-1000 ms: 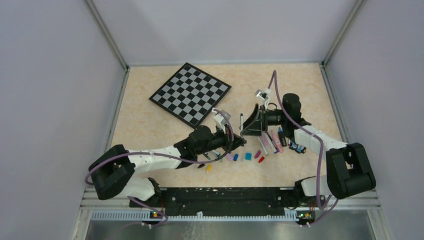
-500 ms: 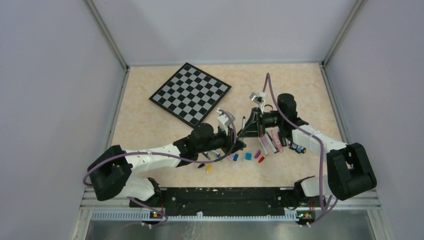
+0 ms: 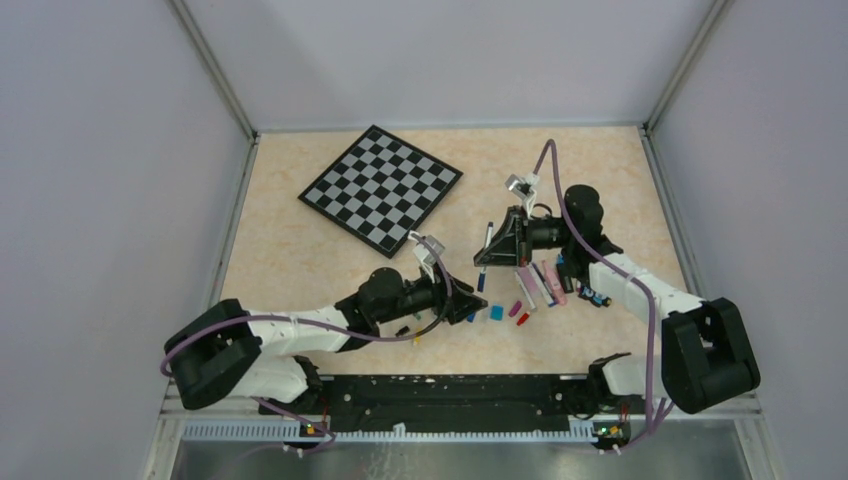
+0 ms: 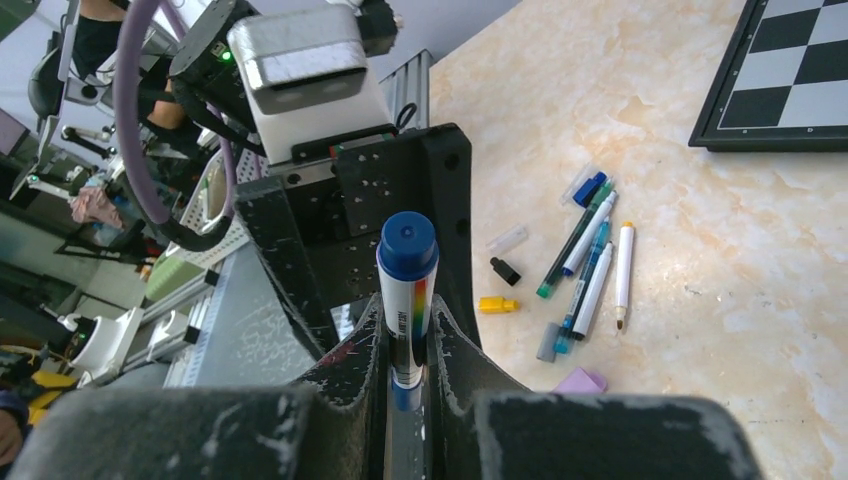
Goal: Open the pen caps
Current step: Open the pen cap from the pen.
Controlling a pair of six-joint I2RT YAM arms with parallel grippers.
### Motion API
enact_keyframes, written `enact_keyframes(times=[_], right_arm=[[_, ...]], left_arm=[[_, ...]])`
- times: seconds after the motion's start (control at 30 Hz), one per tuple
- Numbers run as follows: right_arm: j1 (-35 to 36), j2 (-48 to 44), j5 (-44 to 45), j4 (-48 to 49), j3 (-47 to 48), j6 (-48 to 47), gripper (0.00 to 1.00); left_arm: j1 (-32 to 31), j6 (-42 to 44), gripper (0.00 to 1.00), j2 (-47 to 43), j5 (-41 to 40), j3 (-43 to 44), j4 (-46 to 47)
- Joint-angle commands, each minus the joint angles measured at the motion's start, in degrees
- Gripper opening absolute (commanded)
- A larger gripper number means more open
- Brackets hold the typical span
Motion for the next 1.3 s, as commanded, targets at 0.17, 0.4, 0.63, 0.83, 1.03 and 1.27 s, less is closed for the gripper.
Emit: enact_keyframes(times=[0.17, 0.4, 0.63, 0.83, 1.03, 1.27], right_arm=[[0.5, -0.4, 1.8, 1.5, -0.4, 0.6, 0.00], [1.1, 0.0, 1.7, 0.7, -0.4, -0.3, 0.00], [1.3, 0.4, 2.0, -0.4, -0.1, -1.3, 0.00], [-0.8, -1.2, 6.5, -13.7, 8.6, -10.6, 0.00], [-10.2, 2.3, 6.0, -12.1, 23.0, -1.4, 0.00], [-9.5, 3.3, 6.9, -7.0, 22.8, 5.3, 0.00]], left_arm=[[-0.1, -2.8, 0.60, 2.4, -0.3, 2.4, 12.1], [-0.1, -3.6, 0.46, 3.5, -1.9, 4.1, 11.9], [0.0, -3.4, 0.03, 4.0, -1.4, 4.5, 11.7], [0.0, -6.4, 0.00, 3.2, 3.4, 3.3, 6.6], [-1.1, -9.4, 0.00, 2.3, 12.4, -1.2, -0.2], [-3.0, -9.7, 0.00, -5.0, 11.2, -7.6, -0.8]])
